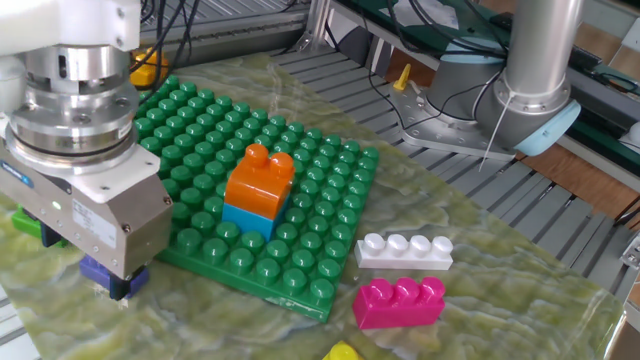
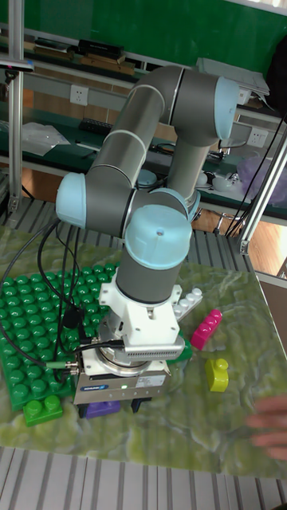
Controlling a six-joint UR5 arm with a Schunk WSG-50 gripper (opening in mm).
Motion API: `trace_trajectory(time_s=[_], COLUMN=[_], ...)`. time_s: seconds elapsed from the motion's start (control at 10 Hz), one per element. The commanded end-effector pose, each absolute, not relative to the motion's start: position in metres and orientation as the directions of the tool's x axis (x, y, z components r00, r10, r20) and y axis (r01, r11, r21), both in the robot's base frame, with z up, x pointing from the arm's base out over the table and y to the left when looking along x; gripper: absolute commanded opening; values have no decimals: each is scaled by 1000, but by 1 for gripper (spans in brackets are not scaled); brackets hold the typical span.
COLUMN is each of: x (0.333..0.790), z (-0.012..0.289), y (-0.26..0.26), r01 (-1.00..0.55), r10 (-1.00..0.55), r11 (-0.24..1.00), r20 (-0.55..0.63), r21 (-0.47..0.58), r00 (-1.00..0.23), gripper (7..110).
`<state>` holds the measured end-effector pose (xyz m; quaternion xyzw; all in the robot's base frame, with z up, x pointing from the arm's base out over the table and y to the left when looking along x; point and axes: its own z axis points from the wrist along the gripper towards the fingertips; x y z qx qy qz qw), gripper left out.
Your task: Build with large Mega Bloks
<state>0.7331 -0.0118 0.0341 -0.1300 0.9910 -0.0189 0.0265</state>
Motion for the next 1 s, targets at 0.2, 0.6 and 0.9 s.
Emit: trace_trajectory(time_s=[0.2,0.6,0.9], x=[732,727,723], z=[42,41,35], y=[-5,0,-8], r01=[-241,-241,-260], r10=[-242,-240,-260], r11=[970,971,966], r20=[-49,-37,-40], r21=[-20,7,6], r00=[-969,-970,-965], gripper=[7,22,22])
